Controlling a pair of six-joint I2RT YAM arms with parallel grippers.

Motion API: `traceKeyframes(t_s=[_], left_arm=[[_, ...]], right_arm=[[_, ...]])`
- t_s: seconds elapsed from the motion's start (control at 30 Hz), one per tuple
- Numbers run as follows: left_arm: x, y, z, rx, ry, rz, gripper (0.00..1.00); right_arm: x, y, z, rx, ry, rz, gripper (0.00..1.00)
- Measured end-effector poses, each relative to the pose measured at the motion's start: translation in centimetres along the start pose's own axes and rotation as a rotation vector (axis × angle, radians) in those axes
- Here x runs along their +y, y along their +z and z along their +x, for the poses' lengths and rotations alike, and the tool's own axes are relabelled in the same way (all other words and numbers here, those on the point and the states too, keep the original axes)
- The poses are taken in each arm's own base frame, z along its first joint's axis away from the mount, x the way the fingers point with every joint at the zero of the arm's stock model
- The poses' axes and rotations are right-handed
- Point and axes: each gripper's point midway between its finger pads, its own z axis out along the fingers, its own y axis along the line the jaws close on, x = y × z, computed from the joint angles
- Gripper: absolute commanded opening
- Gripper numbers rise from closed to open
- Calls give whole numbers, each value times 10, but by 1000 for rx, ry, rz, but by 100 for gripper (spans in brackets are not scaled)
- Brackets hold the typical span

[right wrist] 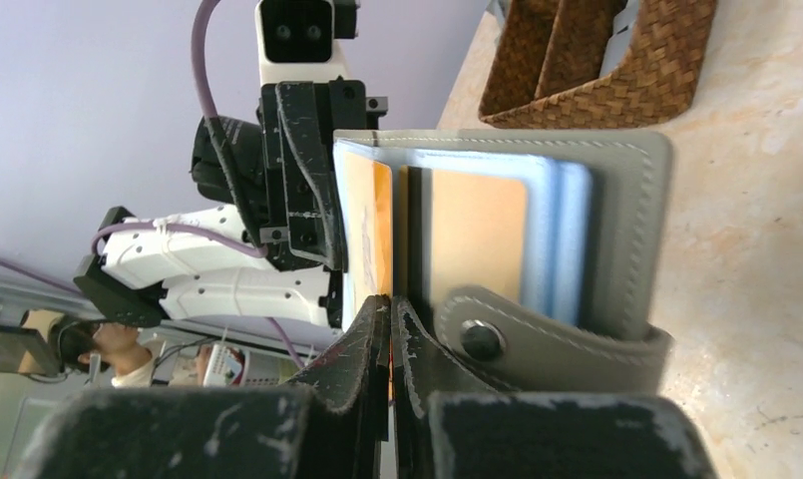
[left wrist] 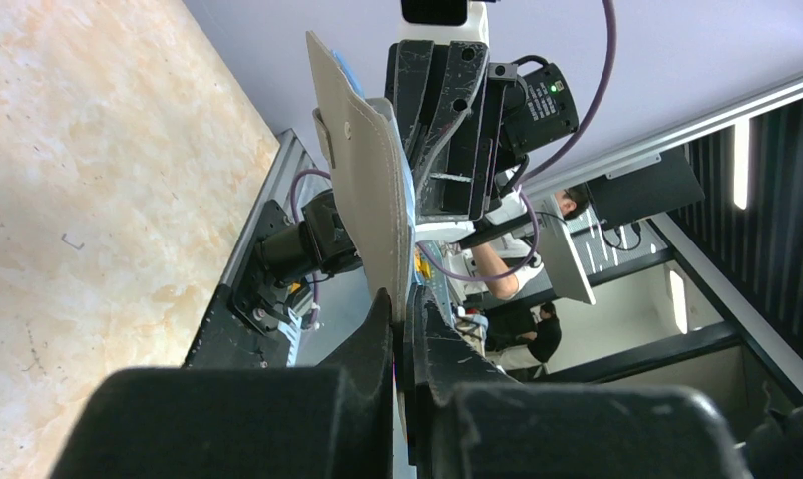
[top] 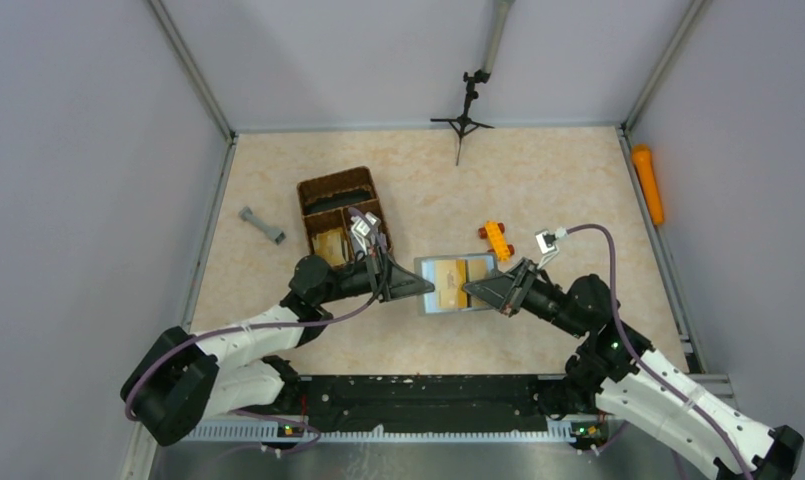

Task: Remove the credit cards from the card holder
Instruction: Remove the credit card from the card holder.

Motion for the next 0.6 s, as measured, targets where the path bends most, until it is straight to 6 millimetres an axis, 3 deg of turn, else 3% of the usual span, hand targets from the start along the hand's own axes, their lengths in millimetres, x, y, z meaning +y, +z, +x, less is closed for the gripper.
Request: traceKeyframes(t_s=[0.3,0.4,0.5,0.6], left_arm=[[0,-4,-3,-15,0,-2,0],[0,-4,-3,-15,-1,-2,0],[0,-4,-3,-14,-4,-1,0],[-1,-4,-2,-11,-8,5,0]], right_arm=[[-6,-1,-5,-23,-7,23,1],[-6,-1,-5,-23,-8,22,21],[-3,-1,-5,-21,-6,8,27],[-2,1,-2,-4,-2,-8,26]])
